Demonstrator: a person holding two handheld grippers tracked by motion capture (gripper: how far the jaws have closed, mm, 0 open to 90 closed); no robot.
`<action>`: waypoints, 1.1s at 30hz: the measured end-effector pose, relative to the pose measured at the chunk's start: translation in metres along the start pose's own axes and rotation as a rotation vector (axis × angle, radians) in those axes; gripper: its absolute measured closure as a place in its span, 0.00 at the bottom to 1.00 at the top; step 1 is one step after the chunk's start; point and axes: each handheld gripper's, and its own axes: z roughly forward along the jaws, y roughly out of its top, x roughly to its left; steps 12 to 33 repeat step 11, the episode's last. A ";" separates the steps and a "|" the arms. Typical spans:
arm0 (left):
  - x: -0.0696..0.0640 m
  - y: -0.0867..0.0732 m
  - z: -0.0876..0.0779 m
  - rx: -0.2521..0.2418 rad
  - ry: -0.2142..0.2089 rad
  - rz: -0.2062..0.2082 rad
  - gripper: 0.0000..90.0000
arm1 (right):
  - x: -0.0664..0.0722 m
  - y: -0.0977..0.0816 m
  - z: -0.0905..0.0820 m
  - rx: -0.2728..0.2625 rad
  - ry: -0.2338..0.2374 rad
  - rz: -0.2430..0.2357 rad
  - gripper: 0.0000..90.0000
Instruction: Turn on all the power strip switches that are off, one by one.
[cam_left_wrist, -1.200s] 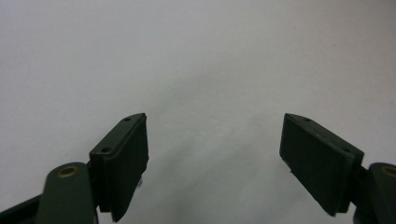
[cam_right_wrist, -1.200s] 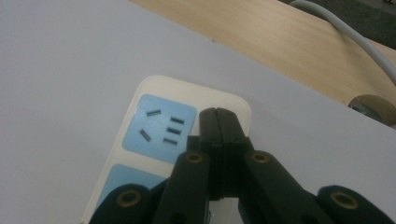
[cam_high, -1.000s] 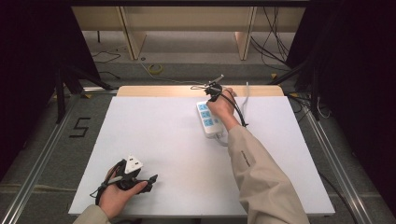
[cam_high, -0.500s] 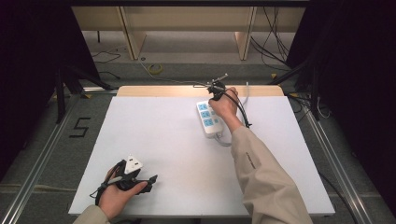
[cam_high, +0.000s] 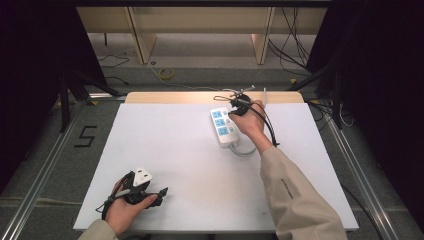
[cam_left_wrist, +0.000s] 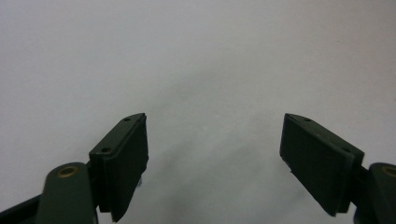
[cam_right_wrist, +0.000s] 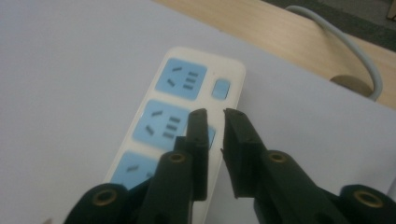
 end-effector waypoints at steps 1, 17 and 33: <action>0.000 0.000 0.000 0.000 0.002 0.000 0.26 | 0.000 -0.007 -0.006 0.002 0.021 0.004 0.84; 0.002 0.000 0.002 -0.002 0.008 -0.022 0.23 | 0.015 -0.147 -0.099 -0.101 0.206 -0.040 0.58; 0.002 0.000 0.002 -0.002 0.008 -0.022 0.23 | 0.015 -0.147 -0.099 -0.101 0.206 -0.040 0.58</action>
